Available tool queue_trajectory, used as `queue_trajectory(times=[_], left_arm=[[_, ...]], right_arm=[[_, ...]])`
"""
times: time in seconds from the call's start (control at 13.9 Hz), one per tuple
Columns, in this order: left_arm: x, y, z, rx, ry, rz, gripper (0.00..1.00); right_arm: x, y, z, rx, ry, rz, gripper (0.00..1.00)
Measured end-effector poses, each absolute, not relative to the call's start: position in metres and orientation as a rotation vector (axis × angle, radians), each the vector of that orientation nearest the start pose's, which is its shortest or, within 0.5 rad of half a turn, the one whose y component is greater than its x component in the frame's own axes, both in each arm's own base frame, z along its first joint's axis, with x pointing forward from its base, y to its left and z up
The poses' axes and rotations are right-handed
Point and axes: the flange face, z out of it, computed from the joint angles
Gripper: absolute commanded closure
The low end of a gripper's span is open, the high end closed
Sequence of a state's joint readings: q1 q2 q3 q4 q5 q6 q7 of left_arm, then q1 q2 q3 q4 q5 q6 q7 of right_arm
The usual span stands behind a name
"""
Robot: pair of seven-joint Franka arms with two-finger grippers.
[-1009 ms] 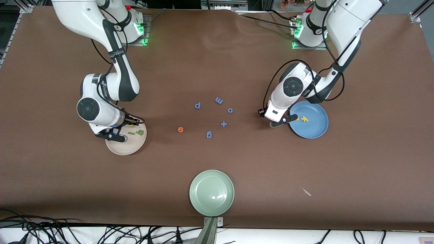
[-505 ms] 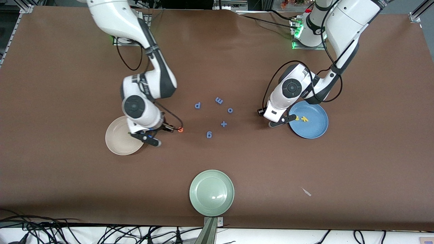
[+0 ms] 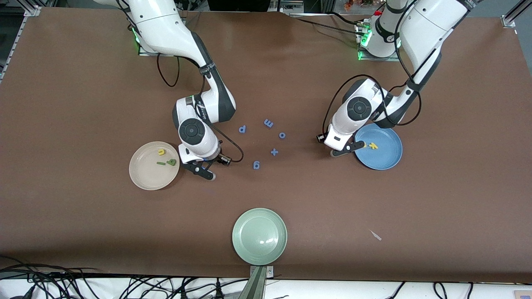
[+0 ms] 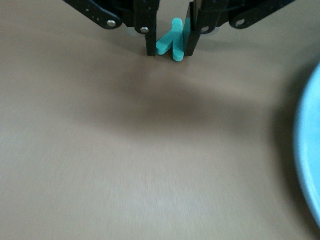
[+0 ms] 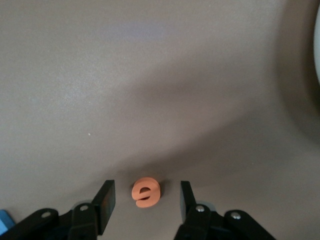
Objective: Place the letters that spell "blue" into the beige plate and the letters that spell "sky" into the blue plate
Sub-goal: 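Grasp the orange e with the right gripper while the left gripper drops the y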
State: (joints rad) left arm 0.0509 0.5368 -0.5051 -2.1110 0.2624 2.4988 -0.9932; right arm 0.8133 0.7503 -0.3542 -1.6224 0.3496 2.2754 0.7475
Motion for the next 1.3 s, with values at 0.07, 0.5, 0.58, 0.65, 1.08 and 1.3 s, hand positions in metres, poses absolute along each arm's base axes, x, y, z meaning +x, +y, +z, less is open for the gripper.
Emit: queue_trajectory(times=[0.07, 0.5, 0.58, 0.65, 1.08, 1.3], left_arm=[[0.517, -0.246, 0.192, -3.106, -0.610, 0.167, 0.99], [0.551, -0.165, 0.241, -3.013, -0.653, 0.164, 0.96], [0.554, -0.148, 0.240, -3.012, -0.623, 0.185, 0.94], [0.555, -0.130, 0.238, -3.015, -0.591, 0.208, 0.94], [0.543, -0.060, 0.214, -3.019, -0.533, 0.314, 0.80], [0.540, -0.059, 0.211, -3.016, -0.530, 0.329, 0.38]], right_arm=[[0.597, 0.338, 0.198, -3.071, 0.684, 0.064, 0.39], [0.584, 0.354, 0.179, -3.079, 0.719, 0.067, 0.40], [0.583, 0.355, 0.176, -3.080, 0.721, 0.063, 0.41], [0.583, 0.355, 0.175, -3.078, 0.722, 0.057, 0.46], [0.587, 0.352, 0.179, -3.078, 0.709, 0.042, 0.77], [0.591, 0.345, 0.181, -3.084, 0.700, 0.033, 0.89]])
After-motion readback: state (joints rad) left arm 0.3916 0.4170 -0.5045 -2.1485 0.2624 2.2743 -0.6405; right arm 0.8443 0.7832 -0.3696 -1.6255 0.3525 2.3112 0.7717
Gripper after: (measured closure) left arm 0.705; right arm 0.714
